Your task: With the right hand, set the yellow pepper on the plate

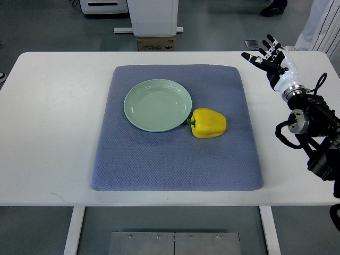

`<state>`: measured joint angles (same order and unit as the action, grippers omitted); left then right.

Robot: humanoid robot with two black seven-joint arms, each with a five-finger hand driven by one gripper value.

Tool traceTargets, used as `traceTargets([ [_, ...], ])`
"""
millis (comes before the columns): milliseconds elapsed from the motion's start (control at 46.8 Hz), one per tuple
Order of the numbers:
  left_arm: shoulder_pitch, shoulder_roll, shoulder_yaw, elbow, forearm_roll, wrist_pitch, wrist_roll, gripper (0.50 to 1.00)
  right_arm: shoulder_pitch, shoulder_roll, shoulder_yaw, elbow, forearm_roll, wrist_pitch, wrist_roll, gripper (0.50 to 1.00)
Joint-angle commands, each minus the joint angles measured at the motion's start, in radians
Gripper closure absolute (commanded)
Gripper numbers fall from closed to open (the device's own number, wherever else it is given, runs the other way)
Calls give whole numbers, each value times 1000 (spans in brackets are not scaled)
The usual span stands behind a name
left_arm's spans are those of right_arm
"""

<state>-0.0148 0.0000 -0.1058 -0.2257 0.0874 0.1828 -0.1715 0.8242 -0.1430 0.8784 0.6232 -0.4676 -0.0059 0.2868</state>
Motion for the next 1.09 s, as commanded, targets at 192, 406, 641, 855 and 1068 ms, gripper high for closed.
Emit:
traceTargets([
  [192, 1, 0, 0, 0, 0, 0, 0, 500, 0, 5, -19, 1, 0, 4, 2, 500],
  [406, -1, 0, 0, 0, 0, 0, 0, 500, 3, 6, -29, 1, 0, 4, 2, 500],
  [641, -1, 0, 0, 0, 0, 0, 0, 500, 6, 5, -44, 4, 0, 3, 3, 500],
  [855, -1, 0, 0, 0, 0, 0, 0, 500, 7, 0, -59, 18, 0, 3, 20, 500],
  [1068, 1, 0, 0, 0, 0, 0, 0, 500, 21, -62, -177, 101, 0, 4, 22, 500],
])
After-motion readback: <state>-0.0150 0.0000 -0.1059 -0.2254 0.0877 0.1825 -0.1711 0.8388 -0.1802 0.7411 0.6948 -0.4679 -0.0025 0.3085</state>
